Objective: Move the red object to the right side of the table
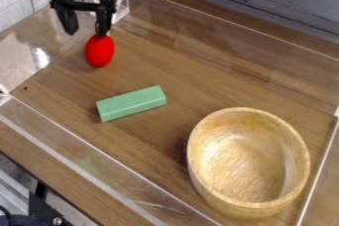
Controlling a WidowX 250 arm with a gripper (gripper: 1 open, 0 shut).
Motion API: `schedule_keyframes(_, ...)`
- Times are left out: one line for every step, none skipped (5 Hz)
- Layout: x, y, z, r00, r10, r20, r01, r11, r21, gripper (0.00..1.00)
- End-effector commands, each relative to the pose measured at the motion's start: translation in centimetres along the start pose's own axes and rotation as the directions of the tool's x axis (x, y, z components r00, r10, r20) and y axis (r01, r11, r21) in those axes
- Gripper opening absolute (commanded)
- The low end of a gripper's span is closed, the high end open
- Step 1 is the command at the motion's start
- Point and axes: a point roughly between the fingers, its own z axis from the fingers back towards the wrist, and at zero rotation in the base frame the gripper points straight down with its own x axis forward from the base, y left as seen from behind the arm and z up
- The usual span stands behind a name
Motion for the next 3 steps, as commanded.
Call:
schedule_keyframes(1.4,-0.3,1.9,0.992,-0.123,0.038,0.122,0.992,0.033,1.0)
schedule_keyframes(1.9,-0.5,1.7,0.975,-0.223,0.012,0.222,0.974,0.048,1.0)
schedule_keyframes(2.6,-0.6,0.7,0.958,-0.286,-0.016,0.287,0.957,0.045,1.0)
